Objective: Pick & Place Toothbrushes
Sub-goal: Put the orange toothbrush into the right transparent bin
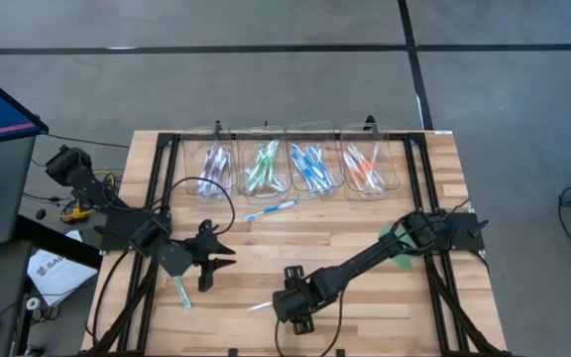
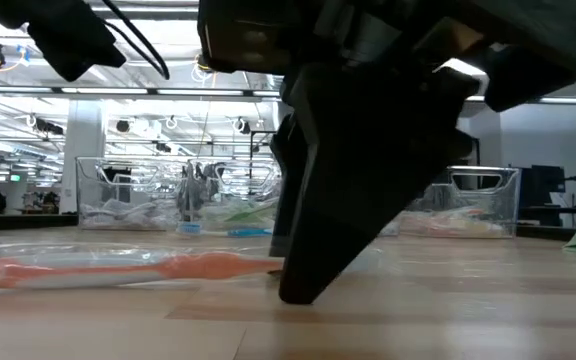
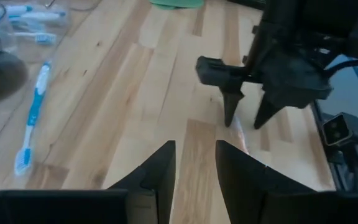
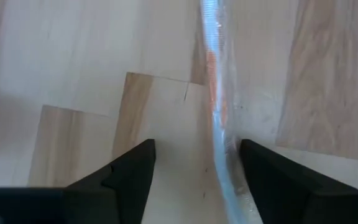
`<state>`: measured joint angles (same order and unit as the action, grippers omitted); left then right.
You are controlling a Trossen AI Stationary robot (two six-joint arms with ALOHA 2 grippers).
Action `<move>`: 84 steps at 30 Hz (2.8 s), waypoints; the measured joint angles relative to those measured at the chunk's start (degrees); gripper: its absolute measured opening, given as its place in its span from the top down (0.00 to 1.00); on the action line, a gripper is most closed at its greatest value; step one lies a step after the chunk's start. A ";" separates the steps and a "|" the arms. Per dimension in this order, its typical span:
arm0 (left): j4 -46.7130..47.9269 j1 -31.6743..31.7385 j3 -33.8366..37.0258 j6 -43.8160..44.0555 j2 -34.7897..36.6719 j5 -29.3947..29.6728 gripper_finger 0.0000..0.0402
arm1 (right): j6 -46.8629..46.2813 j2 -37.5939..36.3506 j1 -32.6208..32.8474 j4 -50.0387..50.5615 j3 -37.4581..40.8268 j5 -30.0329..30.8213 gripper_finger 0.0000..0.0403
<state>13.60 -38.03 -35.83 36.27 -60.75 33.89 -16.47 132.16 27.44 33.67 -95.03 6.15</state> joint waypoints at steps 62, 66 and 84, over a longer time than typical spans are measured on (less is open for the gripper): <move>-34.90 31.24 0.00 -59.51 0.04 -18.42 0.74 | -33.56 -54.67 -3.59 51.16 17.44 36.57 0.99; -35.14 33.01 0.00 -56.87 0.04 -21.59 0.74 | -37.37 -66.22 -12.06 42.24 30.62 36.10 0.99; -34.98 32.16 0.00 -55.30 0.04 -21.79 0.74 | -11.44 -65.34 -58.76 17.85 41.88 11.86 0.99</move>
<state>-21.38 -5.87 -35.83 -19.03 -60.71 12.10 -27.90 66.81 -31.32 51.52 -53.15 18.01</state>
